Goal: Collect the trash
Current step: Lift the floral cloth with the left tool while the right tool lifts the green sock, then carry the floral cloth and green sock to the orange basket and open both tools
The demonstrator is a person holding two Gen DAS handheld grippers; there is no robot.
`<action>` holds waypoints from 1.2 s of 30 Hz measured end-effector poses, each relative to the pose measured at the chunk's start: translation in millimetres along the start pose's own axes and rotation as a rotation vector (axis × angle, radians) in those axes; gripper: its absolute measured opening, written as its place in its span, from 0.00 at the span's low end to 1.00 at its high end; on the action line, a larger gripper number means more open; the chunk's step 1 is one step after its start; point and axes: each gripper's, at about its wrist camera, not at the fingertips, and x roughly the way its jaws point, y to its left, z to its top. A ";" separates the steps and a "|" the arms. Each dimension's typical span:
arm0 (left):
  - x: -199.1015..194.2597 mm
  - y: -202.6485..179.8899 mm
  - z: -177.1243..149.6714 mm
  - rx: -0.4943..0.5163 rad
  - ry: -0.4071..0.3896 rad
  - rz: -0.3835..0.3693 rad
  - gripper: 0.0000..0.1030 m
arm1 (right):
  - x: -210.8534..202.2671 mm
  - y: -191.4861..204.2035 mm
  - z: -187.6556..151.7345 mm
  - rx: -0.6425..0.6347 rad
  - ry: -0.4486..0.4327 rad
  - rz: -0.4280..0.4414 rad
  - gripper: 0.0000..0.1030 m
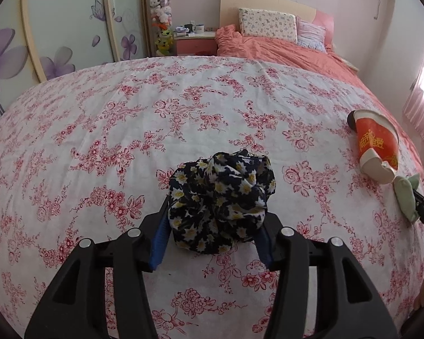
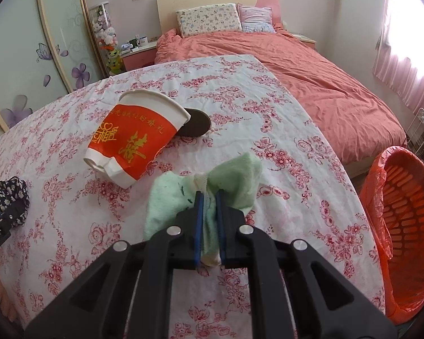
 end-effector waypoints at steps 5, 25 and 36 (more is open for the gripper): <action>0.0 0.8 0.2 -0.003 -0.001 -0.004 0.50 | 0.0 0.4 -0.1 0.001 0.000 0.001 0.09; -0.4 0.9 0.0 -0.001 -0.004 -0.009 0.44 | 0.1 0.2 0.0 0.000 -0.001 0.005 0.10; -28.7 -4.5 9.4 0.026 -0.079 -0.070 0.23 | -30.9 -7.0 1.8 0.027 -0.072 0.093 0.08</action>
